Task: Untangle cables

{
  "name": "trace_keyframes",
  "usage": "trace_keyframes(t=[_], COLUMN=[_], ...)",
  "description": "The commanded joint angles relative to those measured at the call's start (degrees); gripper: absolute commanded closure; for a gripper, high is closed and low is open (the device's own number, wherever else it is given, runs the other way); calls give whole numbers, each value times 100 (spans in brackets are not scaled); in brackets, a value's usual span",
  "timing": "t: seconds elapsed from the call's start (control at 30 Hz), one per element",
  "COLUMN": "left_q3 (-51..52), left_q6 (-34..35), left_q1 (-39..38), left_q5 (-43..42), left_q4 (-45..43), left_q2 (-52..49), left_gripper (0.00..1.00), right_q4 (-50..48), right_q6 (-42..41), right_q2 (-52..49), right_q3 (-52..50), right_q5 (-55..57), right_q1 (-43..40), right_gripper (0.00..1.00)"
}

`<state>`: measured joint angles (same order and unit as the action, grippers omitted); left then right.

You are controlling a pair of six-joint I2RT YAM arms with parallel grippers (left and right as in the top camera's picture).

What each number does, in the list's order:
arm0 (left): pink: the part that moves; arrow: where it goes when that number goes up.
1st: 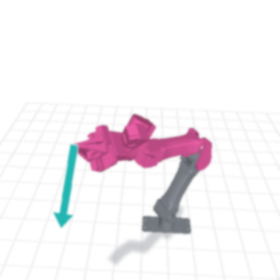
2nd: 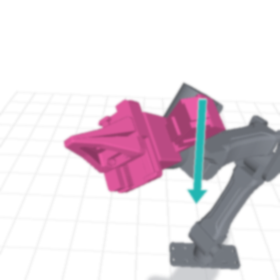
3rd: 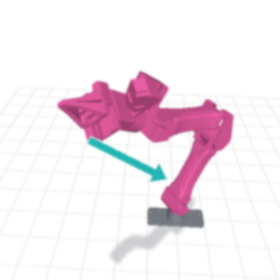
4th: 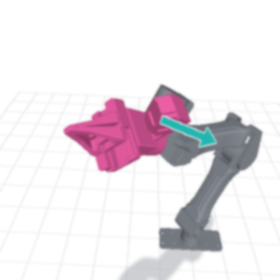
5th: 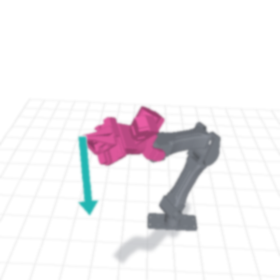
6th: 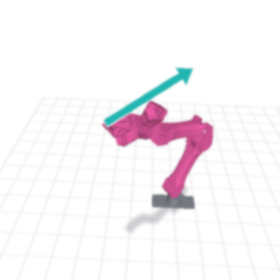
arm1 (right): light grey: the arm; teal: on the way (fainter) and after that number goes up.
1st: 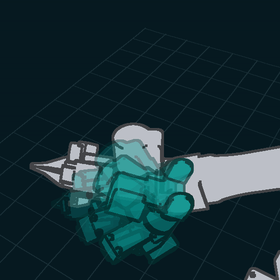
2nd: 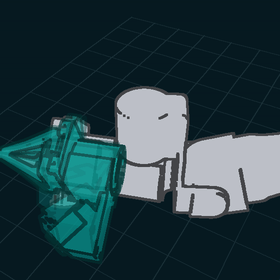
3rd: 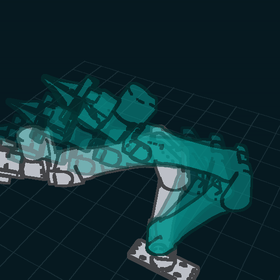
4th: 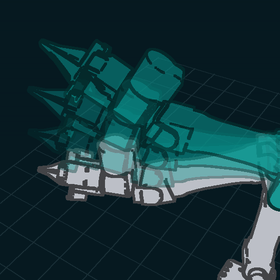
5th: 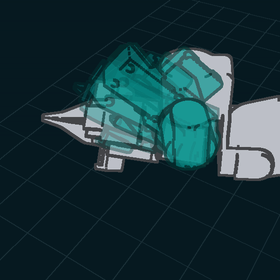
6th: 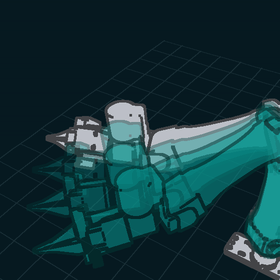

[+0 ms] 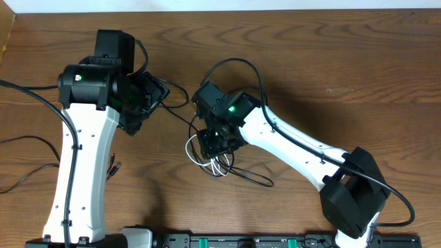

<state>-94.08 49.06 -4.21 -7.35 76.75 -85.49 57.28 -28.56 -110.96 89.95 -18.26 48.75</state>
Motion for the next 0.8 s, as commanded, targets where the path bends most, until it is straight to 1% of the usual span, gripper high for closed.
trace_keyframes(t=[0.0,0.2,0.27,0.33,0.4,0.63,0.77], left_q3=[17,17,17,17,17,17,17], left_q6=[-81,-79,-79,-79,-79,-81,-83], left_q1=[28,28,28,28,28,28,28], left_q5=[9,9,9,9,9,31,133], left_q4=[39,39,42,48,59,153,190], left_q2=[-17,-17,-17,-17,-17,-17,-17], left_gripper=[20,20,20,20,20,20,20], right_q4=[-48,-496,-634,-708,-726,-505,87], right_q6=[-402,-470,-468,-472,-492,-457,-234], right_q2=[20,20,20,20,20,142,588], right_q3=[-278,-501,-511,-511,-511,-413,96], right_q5=[315,313,323,382,442,459,461], right_q1=[203,417,476,498,496,439,236], right_gripper=[59,61,65,80,98,99,99])
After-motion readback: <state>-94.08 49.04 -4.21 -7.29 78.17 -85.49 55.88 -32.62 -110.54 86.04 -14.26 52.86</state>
